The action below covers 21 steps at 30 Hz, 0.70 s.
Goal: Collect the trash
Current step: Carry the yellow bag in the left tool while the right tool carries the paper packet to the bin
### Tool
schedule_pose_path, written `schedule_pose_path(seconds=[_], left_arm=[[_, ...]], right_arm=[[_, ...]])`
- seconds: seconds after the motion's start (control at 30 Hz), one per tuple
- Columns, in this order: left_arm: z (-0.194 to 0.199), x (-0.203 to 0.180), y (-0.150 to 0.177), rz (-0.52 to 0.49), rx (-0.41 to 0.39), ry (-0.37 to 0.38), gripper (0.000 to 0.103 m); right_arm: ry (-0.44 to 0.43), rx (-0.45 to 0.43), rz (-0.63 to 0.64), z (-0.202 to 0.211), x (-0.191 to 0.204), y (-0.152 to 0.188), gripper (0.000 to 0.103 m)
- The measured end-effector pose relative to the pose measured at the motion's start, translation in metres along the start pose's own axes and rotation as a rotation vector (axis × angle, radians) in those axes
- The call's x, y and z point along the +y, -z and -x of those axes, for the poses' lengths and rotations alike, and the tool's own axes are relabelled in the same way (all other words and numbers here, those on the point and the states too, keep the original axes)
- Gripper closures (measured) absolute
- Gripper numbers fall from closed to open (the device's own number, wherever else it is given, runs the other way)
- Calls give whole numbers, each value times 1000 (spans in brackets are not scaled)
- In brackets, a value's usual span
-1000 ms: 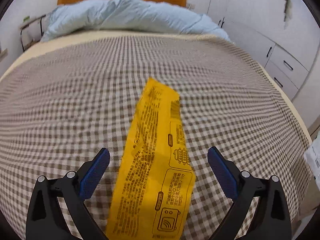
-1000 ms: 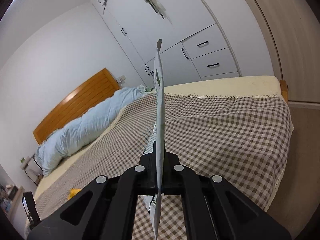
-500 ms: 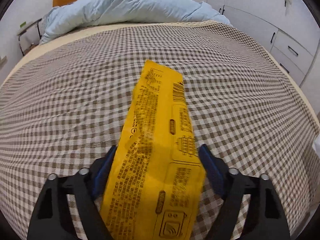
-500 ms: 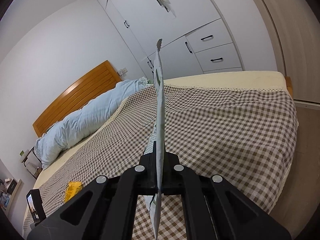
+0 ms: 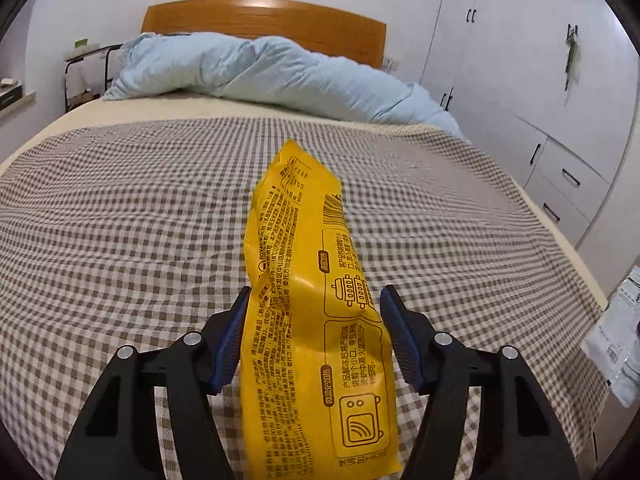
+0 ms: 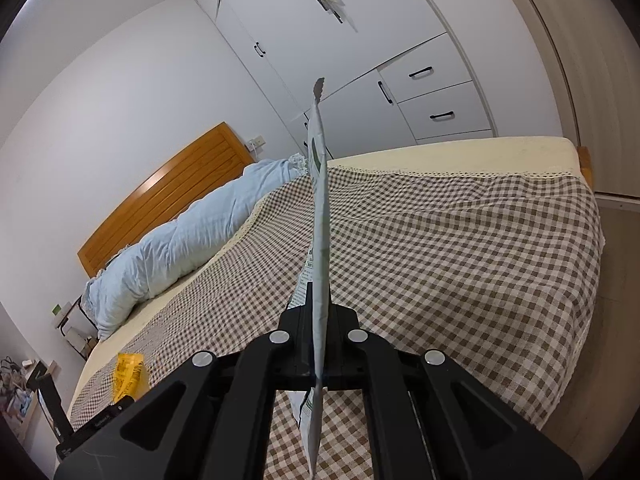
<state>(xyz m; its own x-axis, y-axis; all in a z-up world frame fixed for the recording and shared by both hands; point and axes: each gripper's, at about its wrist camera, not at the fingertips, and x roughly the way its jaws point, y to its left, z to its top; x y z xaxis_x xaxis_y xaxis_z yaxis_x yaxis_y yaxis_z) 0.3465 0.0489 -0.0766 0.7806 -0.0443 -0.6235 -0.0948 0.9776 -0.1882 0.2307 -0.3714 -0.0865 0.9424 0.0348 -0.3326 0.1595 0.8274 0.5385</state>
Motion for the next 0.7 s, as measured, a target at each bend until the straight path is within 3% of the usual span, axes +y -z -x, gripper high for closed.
schedule_pose_path(seconds=[0.27,0.43,0.7], left_arm=[[25,1,5,-13,-18,59,45],[42,-8,8,-20,-30,136,45],[88,-27,24,-104,-66,219,45]], right_arm=[[-28,-25,-1,19,0,-4,101],[-52,-23,1,29,1,-4,101],[-137,-1,22,48,17,0,101]])
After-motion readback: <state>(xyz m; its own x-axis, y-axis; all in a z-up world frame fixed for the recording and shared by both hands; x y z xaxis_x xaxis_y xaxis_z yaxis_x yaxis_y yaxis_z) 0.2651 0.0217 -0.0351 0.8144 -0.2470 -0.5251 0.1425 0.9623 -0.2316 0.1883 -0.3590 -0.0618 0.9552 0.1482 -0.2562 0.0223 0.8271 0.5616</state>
